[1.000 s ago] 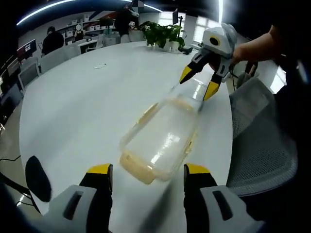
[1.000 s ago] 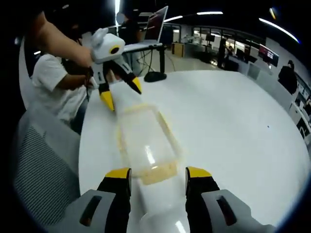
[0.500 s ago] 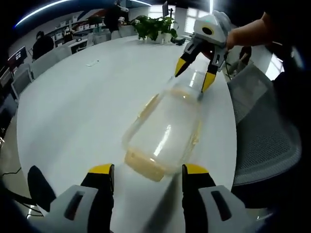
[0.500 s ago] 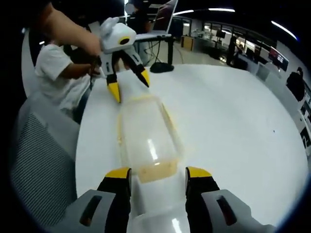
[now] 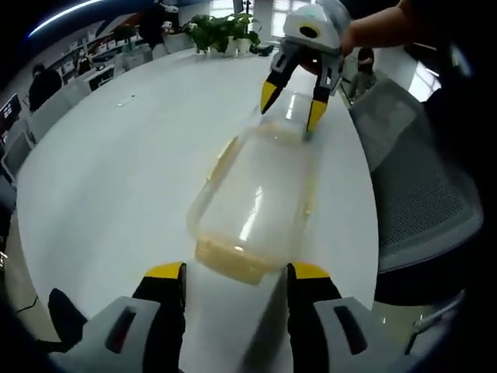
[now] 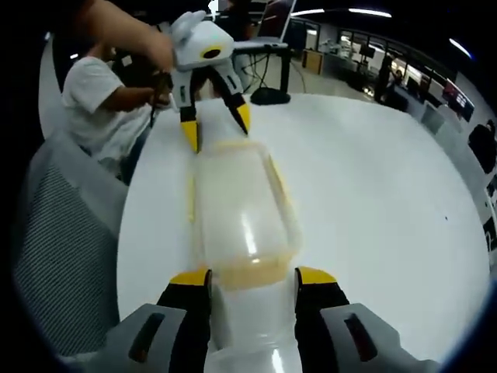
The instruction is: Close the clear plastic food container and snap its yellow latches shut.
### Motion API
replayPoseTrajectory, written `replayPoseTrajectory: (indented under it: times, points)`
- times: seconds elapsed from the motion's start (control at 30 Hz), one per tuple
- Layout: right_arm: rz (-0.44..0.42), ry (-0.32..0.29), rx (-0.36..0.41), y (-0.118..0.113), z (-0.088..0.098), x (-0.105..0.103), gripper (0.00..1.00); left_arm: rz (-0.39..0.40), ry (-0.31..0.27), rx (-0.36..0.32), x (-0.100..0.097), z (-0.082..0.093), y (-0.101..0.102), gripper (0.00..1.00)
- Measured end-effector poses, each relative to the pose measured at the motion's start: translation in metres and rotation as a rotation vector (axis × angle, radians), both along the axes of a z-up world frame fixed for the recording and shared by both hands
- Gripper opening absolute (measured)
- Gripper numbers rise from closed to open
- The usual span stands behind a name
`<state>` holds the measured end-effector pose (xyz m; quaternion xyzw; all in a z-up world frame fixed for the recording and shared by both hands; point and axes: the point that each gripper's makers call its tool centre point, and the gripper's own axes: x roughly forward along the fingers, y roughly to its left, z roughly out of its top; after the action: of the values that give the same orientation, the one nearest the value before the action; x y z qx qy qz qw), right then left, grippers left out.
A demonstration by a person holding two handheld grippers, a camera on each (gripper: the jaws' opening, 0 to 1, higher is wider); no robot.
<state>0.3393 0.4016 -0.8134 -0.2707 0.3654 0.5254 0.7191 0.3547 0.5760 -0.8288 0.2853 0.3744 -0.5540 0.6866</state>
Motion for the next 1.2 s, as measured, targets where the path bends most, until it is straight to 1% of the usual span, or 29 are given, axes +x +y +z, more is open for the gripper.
replayPoseTrajectory:
  times: [0.23,0.3,0.4,0.53,0.6,0.67,0.73,0.83,0.87,0.9,1.0,1.07,1.13,1.2]
  points:
    - [0.059,0.006,-0.048,-0.002,-0.004,-0.002,0.39,-0.029,0.005,0.014,0.003,0.001,-0.003,0.52]
    - [0.057,0.017,-0.048,-0.001,-0.005,-0.001,0.39,-0.055,0.008,0.023,0.003,0.001,-0.004,0.52]
    - [0.066,0.018,-0.057,0.000,-0.007,-0.001,0.39,-0.078,-0.003,0.029,0.005,0.002,-0.007,0.51]
    - [0.109,0.028,-0.087,0.000,-0.010,-0.003,0.39,-0.123,0.004,0.053,0.005,0.001,-0.009,0.51]
    - [0.120,0.035,-0.101,0.000,-0.013,-0.004,0.39,-0.165,0.013,0.074,0.004,0.002,-0.008,0.51]
    - [0.137,0.028,-0.118,-0.001,-0.015,-0.003,0.39,-0.204,0.008,0.099,0.005,0.002,-0.005,0.50]
    - [0.140,0.034,-0.121,0.000,-0.015,-0.002,0.39,-0.234,0.007,0.119,0.006,0.002,-0.004,0.50]
    - [0.136,0.035,-0.133,0.000,-0.016,-0.001,0.38,-0.262,-0.001,0.135,0.007,0.001,-0.005,0.49]
    - [0.141,0.035,-0.137,0.000,-0.016,0.000,0.38,-0.288,-0.016,0.145,0.008,0.001,-0.006,0.49]
    - [0.148,0.035,-0.140,0.000,-0.016,-0.001,0.38,-0.296,-0.019,0.146,0.007,0.001,-0.008,0.48]
    - [0.162,0.034,-0.157,-0.001,-0.017,-0.001,0.38,-0.340,-0.051,0.168,0.011,0.001,-0.011,0.43]
    - [0.175,0.026,-0.171,-0.001,-0.019,-0.001,0.39,-0.346,-0.045,0.180,0.011,-0.001,-0.011,0.38]
    - [0.179,0.018,-0.178,0.000,-0.020,-0.001,0.39,-0.337,-0.032,0.182,0.012,-0.003,-0.010,0.38]
    - [0.174,0.015,-0.188,0.001,-0.021,0.000,0.39,-0.330,-0.034,0.186,0.012,-0.005,-0.010,0.38]
